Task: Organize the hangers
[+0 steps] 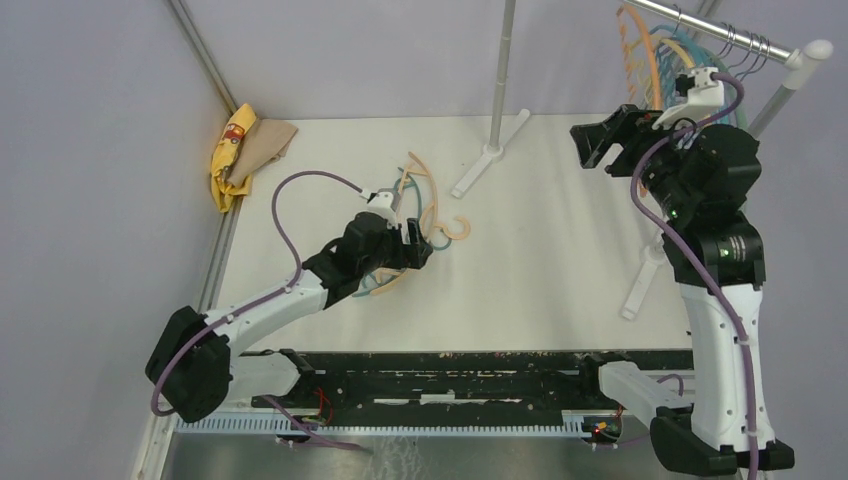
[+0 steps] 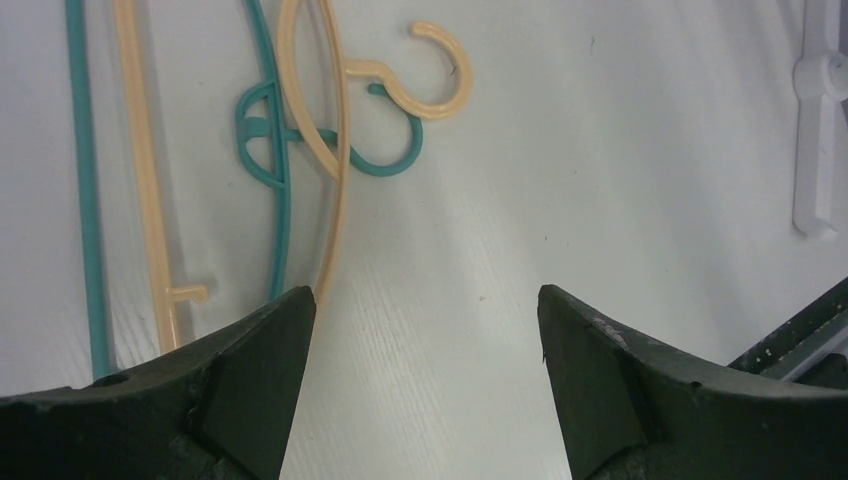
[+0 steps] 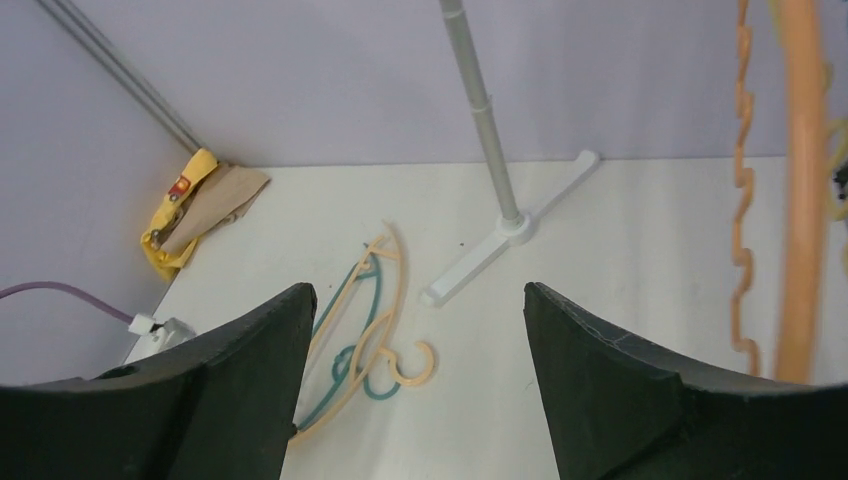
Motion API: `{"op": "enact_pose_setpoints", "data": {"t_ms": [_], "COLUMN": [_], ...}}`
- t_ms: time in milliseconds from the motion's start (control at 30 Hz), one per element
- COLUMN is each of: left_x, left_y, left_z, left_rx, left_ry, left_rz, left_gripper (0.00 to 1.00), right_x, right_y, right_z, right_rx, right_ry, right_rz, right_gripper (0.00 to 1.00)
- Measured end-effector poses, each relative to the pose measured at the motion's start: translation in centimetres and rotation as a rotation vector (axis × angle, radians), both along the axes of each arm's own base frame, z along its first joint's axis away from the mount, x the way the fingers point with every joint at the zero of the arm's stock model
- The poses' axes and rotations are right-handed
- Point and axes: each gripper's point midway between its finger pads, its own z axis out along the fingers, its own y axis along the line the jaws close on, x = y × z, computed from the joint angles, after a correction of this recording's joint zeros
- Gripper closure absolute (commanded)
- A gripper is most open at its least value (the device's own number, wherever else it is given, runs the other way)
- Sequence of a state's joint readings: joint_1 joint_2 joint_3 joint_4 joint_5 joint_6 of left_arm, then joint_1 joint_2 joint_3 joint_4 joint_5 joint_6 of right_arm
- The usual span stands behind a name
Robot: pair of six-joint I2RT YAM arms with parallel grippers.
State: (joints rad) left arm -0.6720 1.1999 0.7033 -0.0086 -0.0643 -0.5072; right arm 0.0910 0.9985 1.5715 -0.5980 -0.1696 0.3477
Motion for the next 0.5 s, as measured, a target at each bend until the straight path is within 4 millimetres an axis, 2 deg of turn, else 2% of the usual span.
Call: {"op": "enact_pose_setpoints", "data": {"t_ms": [33, 133, 300, 400, 500], "left_x": [-0.2, -0.2, 0.6, 1.3, 2.3], "left_y": [-0.4, -0.7, 0.0, 0.1, -0.6], "left_z": [-0.5, -2.8, -7.1, -8.5, -9.1], "left_rx": [0.017, 0.081, 0.214, 0.263, 0.277], "left_ry": [0.003, 0.034, 0.085, 0.096, 0.092], "left_rz": [-0.006, -0.006, 0.020, 0.028, 0.020], "left_gripper": [0.13, 0.24, 0.29, 0.32, 0.36], "right_x": [0.4, 1.5, 1.5, 1.1, 0.7], "right_y": [0.6, 2.3, 5.8, 7.5, 8.6], "right_z": [-0.4, -1.8, -3.2, -3.5, -3.6], "right_rx": [0.002, -0.001, -0.018, -0.030, -0.037], "right_ry": [0.016, 0.066, 0.110, 0.116, 0.117], "right_rz": [0.026, 0.094, 0.217, 0.271, 0.309], "right_gripper": [0.16, 0.17, 0.17, 0.17, 0.17]}}
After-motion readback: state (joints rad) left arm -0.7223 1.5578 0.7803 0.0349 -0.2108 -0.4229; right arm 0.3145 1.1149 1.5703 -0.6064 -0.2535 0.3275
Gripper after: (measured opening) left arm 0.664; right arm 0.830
